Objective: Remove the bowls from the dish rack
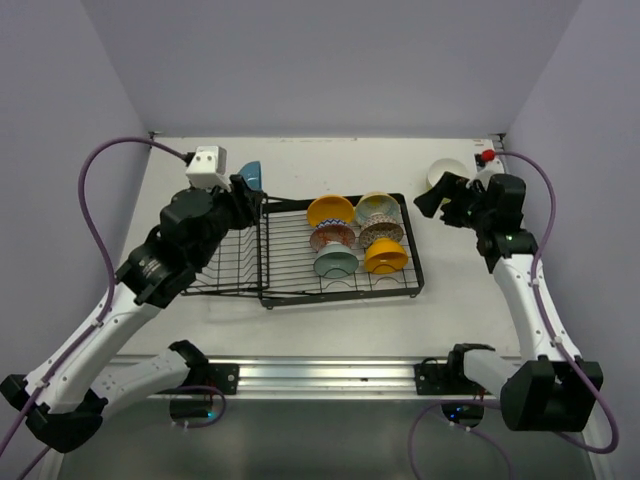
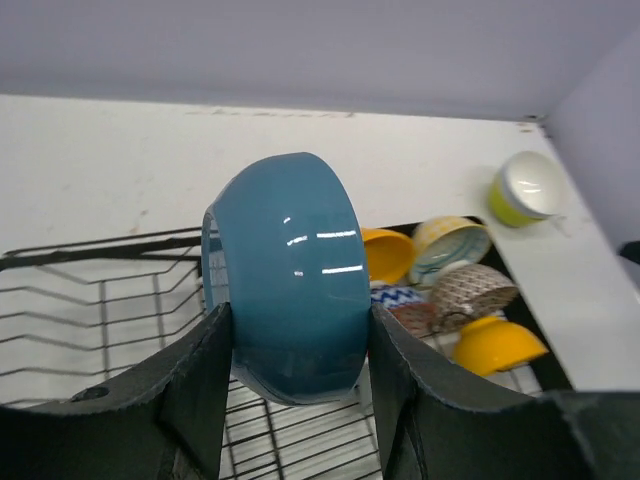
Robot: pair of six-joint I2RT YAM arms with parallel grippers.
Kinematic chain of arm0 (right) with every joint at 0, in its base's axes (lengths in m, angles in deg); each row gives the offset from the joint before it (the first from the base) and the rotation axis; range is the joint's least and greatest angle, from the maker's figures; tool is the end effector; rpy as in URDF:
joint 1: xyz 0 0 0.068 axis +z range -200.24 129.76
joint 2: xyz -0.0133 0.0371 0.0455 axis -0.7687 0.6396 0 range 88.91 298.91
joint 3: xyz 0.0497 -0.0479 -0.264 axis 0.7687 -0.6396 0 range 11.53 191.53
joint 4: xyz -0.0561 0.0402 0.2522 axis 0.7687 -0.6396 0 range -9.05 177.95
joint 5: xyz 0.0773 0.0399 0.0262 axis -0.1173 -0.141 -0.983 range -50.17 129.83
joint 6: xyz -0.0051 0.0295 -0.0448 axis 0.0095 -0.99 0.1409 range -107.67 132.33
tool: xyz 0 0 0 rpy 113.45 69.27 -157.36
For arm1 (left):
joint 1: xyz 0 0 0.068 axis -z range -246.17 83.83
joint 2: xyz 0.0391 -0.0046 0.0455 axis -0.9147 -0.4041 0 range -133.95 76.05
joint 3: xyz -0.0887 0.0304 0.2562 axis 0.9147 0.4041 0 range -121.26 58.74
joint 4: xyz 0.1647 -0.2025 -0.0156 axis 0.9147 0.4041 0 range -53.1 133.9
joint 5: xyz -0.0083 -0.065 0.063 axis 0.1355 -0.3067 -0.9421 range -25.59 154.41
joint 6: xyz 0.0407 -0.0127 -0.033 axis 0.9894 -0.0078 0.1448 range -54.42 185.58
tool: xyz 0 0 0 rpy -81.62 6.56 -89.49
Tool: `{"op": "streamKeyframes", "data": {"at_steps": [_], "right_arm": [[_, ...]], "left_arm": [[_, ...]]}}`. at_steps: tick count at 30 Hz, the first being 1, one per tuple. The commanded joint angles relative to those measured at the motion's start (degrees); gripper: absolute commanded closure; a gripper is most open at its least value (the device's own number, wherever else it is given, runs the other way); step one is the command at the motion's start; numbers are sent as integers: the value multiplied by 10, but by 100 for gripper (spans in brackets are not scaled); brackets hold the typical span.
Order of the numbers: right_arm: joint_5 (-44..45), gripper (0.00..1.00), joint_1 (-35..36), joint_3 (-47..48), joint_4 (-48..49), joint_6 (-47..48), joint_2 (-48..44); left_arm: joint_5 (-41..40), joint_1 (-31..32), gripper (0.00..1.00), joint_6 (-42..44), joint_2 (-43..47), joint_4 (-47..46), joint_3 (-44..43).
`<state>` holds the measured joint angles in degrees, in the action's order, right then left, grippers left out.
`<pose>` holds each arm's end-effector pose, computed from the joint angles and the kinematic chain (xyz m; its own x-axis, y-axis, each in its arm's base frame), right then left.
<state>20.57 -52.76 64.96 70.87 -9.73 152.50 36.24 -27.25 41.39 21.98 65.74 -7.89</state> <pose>0.2502 0.0008 0.3166 -0.5183 0.3777 -0.7673 -0.0614 0.8784 0.4739 0.1602 -0.1077 0.4096 -0.2815 -0.2370 -0.9298 0.0942 0.9575 -0.2725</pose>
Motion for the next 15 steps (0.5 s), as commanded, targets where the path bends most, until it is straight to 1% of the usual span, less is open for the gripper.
{"op": "streamKeyframes", "data": {"at_steps": [1, 2, 3, 5, 6, 7, 8, 9, 10, 11, 12, 14, 15], "right_arm": [[-58, 15, 21, -10, 70, -10, -29], [-70, 15, 38, -18, 81, -17, -34], [-84, 15, 52, -21, 100, -30, -40], [-114, 15, 66, -32, 118, -50, -45], [-125, 15, 80, -39, 157, -67, -52], [-147, 15, 88, -48, 187, -109, -57], [-156, 15, 95, -66, 216, -132, -60], [-166, 15, 115, -74, 280, -155, -62], [-175, 15, 125, -78, 302, -186, -63], [-174, 15, 135, -76, 312, -191, -62], [-170, 14, 156, -72, 315, -191, -60], [-166, 14, 170, -69, 323, -192, -54], [-174, 14, 183, -70, 345, -202, -50]], "left_arm": [[179, -11, 60, 17, 14, -150, 18], [207, -13, 60, 12, 16, -182, 26], [255, -16, 60, -2, 19, -196, 33], [302, -17, 60, -19, 22, -242, 60], [342, -18, 60, -37, 22, -259, 71], [361, -18, 60, -45, 24, -279, 96], [380, -18, 60, -48, 27, -333, 110], [407, -19, 60, -58, 29, -357, 126], [417, -19, 60, -64, 32, -380, 154], [423, -19, 60, -69, 34, -410, 164], [438, -20, 60, -78, 34, -422, 172], [452, -20, 59, -89, 31, -453, 190], [458, -20, 59, -99, 29, -461, 194]]}}
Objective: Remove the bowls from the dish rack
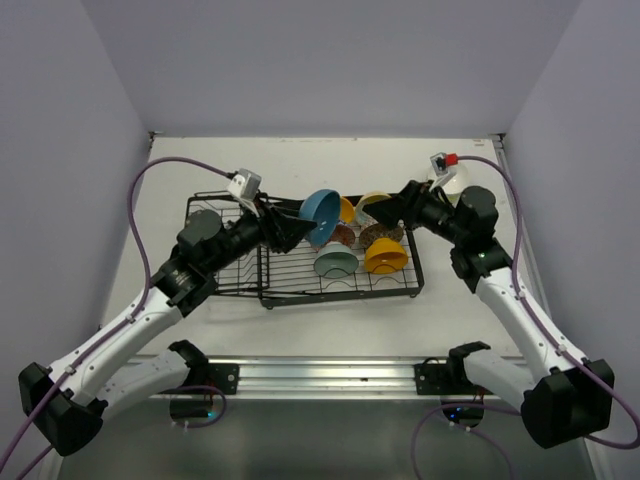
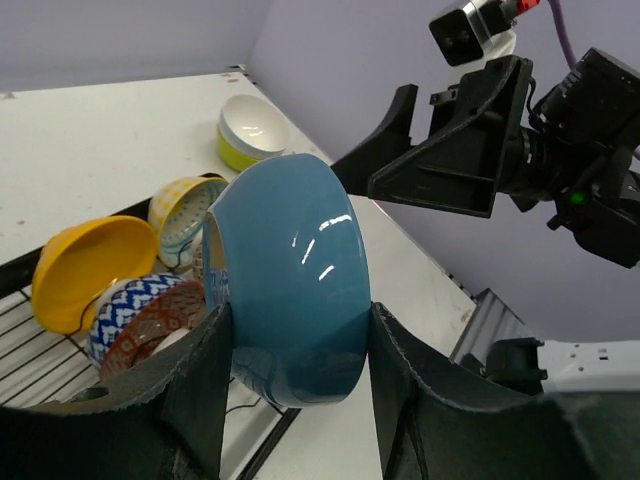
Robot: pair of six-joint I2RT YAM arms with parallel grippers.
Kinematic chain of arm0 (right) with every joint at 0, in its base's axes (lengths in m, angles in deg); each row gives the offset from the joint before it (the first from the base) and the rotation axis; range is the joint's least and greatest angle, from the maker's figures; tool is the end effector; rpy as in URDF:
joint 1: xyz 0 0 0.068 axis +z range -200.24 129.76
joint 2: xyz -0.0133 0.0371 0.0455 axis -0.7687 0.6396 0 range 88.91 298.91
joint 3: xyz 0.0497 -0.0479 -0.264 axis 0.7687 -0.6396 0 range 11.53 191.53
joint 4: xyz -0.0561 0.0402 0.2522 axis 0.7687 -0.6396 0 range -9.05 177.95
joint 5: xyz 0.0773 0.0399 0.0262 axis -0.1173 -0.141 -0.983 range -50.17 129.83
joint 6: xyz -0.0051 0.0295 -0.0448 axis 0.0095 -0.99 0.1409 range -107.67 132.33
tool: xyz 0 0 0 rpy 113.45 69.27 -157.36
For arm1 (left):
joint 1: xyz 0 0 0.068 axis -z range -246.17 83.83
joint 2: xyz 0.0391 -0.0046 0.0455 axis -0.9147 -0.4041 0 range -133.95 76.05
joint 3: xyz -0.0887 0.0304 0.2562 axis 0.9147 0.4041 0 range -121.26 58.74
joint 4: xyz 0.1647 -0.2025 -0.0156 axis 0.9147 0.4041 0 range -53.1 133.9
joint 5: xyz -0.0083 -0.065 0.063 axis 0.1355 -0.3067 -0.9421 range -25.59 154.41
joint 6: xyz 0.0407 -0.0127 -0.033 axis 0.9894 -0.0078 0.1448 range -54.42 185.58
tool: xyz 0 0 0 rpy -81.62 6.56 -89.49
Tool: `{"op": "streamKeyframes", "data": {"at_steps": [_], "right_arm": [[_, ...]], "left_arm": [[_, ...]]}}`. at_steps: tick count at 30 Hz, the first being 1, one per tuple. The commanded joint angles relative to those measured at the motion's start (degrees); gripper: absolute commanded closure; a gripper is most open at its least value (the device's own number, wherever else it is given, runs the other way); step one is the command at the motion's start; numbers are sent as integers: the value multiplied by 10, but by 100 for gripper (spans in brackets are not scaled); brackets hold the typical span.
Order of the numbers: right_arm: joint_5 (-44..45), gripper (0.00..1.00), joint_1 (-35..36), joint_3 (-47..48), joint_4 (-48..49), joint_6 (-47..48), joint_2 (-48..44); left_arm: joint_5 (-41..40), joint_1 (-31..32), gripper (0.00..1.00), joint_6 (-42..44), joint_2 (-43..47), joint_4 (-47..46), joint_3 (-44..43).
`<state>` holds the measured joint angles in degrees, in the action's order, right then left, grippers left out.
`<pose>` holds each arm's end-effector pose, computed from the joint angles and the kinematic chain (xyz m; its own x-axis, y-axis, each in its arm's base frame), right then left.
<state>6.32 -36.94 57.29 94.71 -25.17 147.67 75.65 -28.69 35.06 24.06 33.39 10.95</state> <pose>0.2274 0.0740 0.3313 -0.5258 0.3973 -0.7521 -0.5116 0.5587 0.6528 0.1665 -0.1363 0.3621 -0.3898 -0.3286 -0.8603 0.6425 0.5722 -0.5097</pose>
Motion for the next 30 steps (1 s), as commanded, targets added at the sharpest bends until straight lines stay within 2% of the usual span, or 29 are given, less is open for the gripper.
{"op": "streamKeyframes", "data": {"at_steps": [1, 10, 15, 18, 20, 21, 22, 25, 26, 30], "right_arm": [[-37, 15, 30, 5, 118, -53, 6], [-34, 18, 97, 13, 113, 0, 25], [-10, 26, 115, 7, 113, 4, 38], [12, 48, 117, 3, 114, -5, 43], [19, 68, 117, 3, 110, -3, 45], [22, 73, 117, 2, 107, -3, 47], [28, 83, 117, 1, 104, -4, 46], [51, 96, 117, -1, 90, -2, 44], [57, 98, 117, 2, 78, -2, 45], [83, 100, 117, 13, 45, 6, 48]], "left_arm": [[65, -6, 59, -40, 7, -142, 12], [75, -6, 59, -85, -30, -191, 20], [79, -6, 60, -105, -49, -215, 28], [84, -6, 59, -99, -55, -222, 31], [83, -6, 58, -93, -54, -216, 35], [83, -5, 57, -87, -52, -214, 37], [82, -5, 56, -82, -52, -209, 38], [83, -5, 44, -58, -52, -173, 37], [79, -5, 35, -40, -52, -157, 34], [42, -5, 12, 11, -44, -63, 16]]}}
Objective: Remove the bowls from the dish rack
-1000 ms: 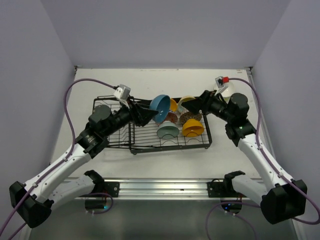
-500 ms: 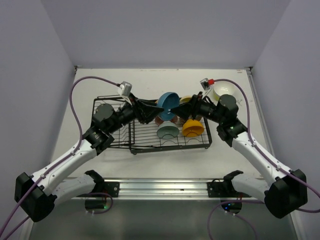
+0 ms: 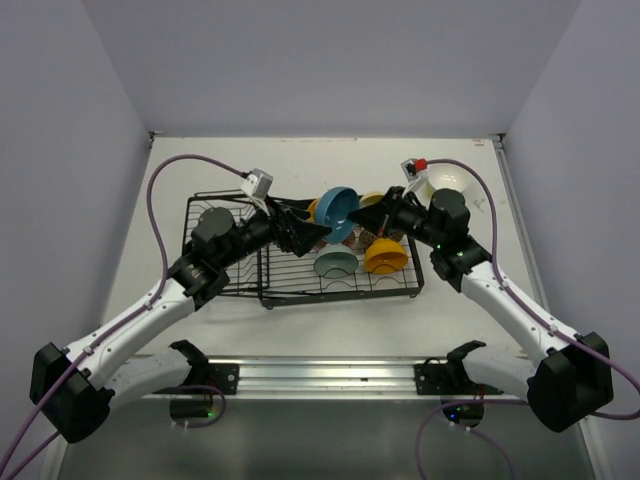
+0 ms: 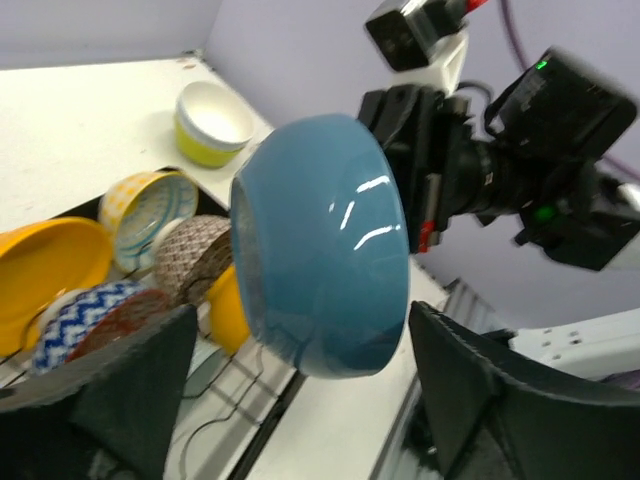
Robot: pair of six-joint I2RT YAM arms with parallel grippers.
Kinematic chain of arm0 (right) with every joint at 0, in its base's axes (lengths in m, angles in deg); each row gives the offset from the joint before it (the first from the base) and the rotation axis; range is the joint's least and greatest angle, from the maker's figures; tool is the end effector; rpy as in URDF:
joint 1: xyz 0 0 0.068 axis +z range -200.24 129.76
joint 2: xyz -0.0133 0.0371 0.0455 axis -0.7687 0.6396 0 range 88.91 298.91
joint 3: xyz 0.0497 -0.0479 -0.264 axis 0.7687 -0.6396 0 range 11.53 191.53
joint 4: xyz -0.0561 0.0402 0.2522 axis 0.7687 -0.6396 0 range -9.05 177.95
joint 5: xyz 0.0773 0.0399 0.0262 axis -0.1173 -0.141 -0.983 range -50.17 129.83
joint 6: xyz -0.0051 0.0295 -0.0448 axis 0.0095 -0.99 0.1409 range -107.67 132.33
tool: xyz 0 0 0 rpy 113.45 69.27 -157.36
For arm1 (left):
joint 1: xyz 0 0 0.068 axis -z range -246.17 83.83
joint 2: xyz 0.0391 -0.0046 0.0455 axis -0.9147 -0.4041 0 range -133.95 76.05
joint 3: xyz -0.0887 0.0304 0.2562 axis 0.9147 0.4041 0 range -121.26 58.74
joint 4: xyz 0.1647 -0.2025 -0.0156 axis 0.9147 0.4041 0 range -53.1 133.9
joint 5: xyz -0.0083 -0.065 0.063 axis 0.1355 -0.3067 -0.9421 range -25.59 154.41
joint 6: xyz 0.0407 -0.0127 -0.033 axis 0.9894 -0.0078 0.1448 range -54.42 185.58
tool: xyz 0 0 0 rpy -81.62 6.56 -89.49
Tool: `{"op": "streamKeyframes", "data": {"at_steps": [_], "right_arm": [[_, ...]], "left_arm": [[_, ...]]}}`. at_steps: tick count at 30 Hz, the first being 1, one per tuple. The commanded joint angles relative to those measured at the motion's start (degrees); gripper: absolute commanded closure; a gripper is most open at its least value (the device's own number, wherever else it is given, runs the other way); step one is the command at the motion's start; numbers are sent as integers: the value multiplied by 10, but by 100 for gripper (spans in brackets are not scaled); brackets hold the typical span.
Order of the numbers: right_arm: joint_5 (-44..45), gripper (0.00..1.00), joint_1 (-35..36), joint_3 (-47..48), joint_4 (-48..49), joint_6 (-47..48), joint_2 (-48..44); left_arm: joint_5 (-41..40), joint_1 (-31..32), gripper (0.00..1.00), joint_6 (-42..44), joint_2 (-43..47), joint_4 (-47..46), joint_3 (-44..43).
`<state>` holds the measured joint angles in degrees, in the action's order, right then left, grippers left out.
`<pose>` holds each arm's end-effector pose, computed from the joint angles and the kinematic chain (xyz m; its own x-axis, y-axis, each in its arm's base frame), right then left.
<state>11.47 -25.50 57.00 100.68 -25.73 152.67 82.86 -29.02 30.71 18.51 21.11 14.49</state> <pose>0.2286 0.1240 0.3202 -0.5610 0.3388 -0.7553 -0.5738 0.4984 0.6498 0.1831 -0.1528 0.3431 -0.4430 -0.3446 -0.8276 0.6967 0.4487 -0.5598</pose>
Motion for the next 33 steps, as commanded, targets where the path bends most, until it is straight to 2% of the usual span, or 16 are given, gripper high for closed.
{"op": "streamKeyframes", "data": {"at_steps": [1, 3, 4, 5, 7, 10, 11, 14, 16, 17, 22, 24, 27, 33], "right_arm": [[36, 100, 3, 22, -24, 14, 0], [50, 100, 3, 32, -55, 31, 4], [59, 100, 2, 42, -64, 34, 7], [66, 100, 1, 47, -83, 39, 14], [85, 100, 2, 69, -103, 51, 25], [136, 100, 1, 125, -188, 86, 52], [186, 100, -2, 144, -243, 97, 63], [246, 100, -30, 218, -332, 132, 101], [252, 100, -58, 262, -358, 147, 128], [248, 100, -94, 275, -379, 149, 137], [282, 100, -192, 370, -446, 182, 221], [301, 100, -227, 397, -474, 185, 248], [378, 100, -235, 445, -501, 200, 305], [409, 100, -246, 552, -546, 203, 421]], "left_arm": [[-42, -1, 7, 64, 21, 97, -23], [-114, -1, 4, 89, 30, 151, -54], [-141, -1, 4, 94, 40, 207, -65], [-181, -1, 2, 111, 47, 224, -75], [-217, -1, 1, 129, 69, 255, -99], [-265, -1, 0, 170, 88, 289, -126], [-297, -1, 0, 189, 93, 298, -129], [-369, -1, 0, 226, 110, 314, -111], [-400, -1, 0, 240, 119, 319, -83], [-424, -1, 0, 247, 122, 320, -74], [-461, -1, 0, 259, 126, 310, -20], [-474, -1, 0, 259, 117, 328, -26], [-483, -1, 1, 254, 125, 335, -30], [-500, -1, 0, 250, 156, 333, -15]]}}
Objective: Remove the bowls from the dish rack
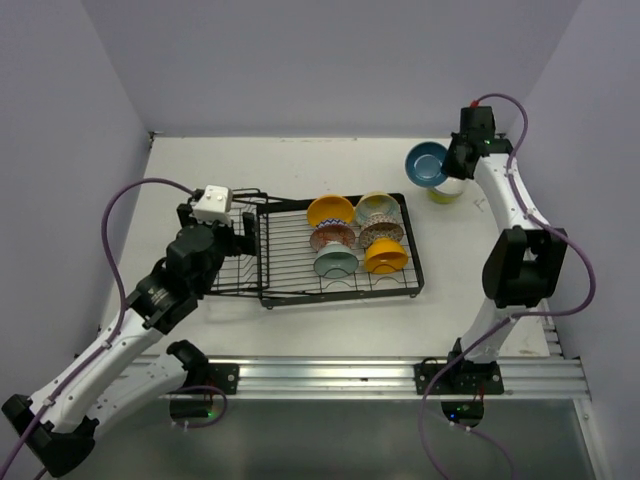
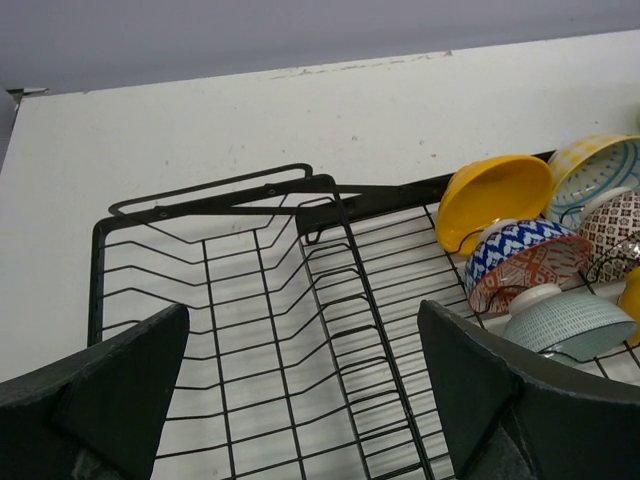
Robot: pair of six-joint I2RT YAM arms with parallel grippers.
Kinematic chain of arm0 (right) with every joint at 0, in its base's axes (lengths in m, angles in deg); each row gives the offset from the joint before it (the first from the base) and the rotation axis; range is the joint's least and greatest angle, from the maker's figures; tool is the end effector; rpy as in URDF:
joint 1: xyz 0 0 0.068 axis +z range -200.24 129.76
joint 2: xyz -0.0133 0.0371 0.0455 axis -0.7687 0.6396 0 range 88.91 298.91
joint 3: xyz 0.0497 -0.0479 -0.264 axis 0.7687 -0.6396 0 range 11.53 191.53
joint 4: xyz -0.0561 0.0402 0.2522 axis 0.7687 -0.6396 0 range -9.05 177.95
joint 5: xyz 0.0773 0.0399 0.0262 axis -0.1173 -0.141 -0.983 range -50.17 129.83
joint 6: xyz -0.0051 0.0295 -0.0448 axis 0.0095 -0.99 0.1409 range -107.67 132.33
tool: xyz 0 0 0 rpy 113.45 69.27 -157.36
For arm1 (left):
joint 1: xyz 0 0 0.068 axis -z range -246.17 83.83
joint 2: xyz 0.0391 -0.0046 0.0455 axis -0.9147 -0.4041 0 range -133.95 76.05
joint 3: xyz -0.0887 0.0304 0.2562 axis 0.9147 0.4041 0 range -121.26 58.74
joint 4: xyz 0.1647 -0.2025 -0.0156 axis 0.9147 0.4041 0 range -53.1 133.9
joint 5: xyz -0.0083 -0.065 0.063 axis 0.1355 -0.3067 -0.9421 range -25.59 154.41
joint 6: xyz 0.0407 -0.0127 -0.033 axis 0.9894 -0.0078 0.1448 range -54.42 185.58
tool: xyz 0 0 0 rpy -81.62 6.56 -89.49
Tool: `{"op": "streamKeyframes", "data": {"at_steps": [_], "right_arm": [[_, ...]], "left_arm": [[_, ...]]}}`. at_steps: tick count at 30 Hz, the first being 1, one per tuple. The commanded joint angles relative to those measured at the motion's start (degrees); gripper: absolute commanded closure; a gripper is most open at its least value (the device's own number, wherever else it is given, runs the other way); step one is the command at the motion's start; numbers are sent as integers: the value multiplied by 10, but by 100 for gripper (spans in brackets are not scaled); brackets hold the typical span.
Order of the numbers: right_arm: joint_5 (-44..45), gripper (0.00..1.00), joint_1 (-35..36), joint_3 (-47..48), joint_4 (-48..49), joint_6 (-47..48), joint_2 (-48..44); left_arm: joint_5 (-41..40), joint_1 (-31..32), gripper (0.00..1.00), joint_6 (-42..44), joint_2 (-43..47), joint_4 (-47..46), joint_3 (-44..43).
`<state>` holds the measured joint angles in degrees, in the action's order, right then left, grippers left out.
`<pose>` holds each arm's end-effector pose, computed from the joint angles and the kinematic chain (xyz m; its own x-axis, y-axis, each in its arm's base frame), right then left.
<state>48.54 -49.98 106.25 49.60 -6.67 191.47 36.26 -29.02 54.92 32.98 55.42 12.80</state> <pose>0.4039 -0.0035 0.3185 -0.6496 0.3189 -0.6901 0.3298 0.9361 0.1222 0.1459 -0.0895 0.3376 -0.2429 -0.0206 -0.9698 0.1276 0.9904 -0.0530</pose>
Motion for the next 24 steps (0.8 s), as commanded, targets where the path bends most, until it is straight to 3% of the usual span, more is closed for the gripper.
{"op": "streamKeyframes", "data": {"at_steps": [1, 10, 24], "right_arm": [[39, 100, -22, 90, -41, 12, 48], [0, 100, -75, 205, -88, 4, 145], [-44, 100, -89, 145, -48, 3, 163]], "left_arm": [[-38, -1, 0, 6, 6, -7, 0], [-19, -1, 0, 4, -13, -2, -6], [-9, -1, 0, 4, -18, -2, -9]]}}
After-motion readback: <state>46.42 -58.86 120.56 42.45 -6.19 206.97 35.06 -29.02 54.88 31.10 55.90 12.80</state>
